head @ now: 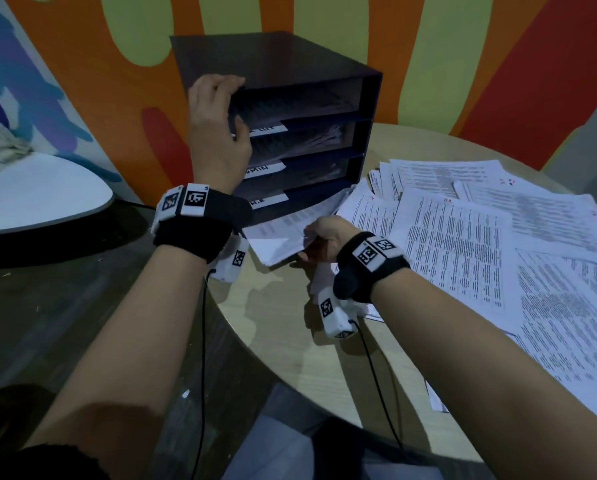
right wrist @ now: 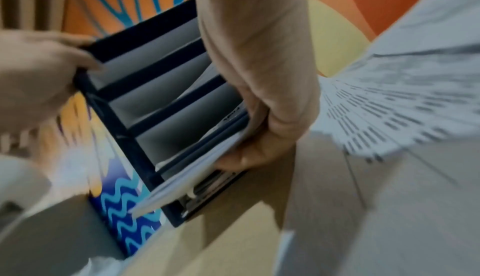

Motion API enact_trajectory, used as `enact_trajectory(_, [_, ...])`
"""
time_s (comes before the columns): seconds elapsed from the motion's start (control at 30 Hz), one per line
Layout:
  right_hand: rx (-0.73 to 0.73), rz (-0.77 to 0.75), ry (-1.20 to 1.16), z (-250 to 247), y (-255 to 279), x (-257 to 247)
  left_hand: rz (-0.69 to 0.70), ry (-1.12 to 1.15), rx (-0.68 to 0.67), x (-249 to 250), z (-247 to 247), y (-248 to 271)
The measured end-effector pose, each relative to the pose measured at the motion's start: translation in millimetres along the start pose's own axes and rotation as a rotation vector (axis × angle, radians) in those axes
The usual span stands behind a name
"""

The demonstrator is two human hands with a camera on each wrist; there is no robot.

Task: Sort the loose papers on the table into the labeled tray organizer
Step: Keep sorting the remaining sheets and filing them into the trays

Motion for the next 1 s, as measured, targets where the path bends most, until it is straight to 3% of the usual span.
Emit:
enact_trajectory(0.1, [-0.017, 0.012, 0.043, 10, -9, -9, 0.013, -0.005, 0.006, -1, 1, 0])
enact_trajectory(0.33, [-0.009, -0.093, -0.321, 18, -39, -18, 0.034, -0.034, 0.047, -3, 5, 1])
enact_trajectory(0.6, [-0.032, -0.215, -0.352, 30, -55, -29, 0.033, -0.032, 0.031, -5, 9, 0])
enact_trajectory(0.67, [0.008, -0.211, -0.19, 27, -57, -33, 0.038, -0.034, 0.035, -4, 9, 1])
enact_trajectory(0.77, [0.213, -0.187, 0.423, 22, -50, -42, 0.04, -0.036, 0.038, -3, 8, 0])
enact_trajectory(0.83, [0.217, -0.189, 0.643, 25, -54, -46, 0.042, -0.033, 0.026, -3, 9, 0])
enact_trajectory(0.87, [0.205, -0.207, 0.592, 23, -58, -46, 0.041, -0.035, 0.019, -3, 9, -1])
enact_trajectory(1.0, [-0.085, -0.201, 0.046, 24, -54, -38, 0.034, -0.053, 0.004, -3, 9, 0])
Point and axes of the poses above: each hand's wrist, its own y-axis away from the middle knuckle, its own z-axis out of the palm, x = y × z, the point moved 5 cm from there along -y, towards the middle knuckle, and after that the axes turned 12 degrees about -x, right-handed, at the moved point
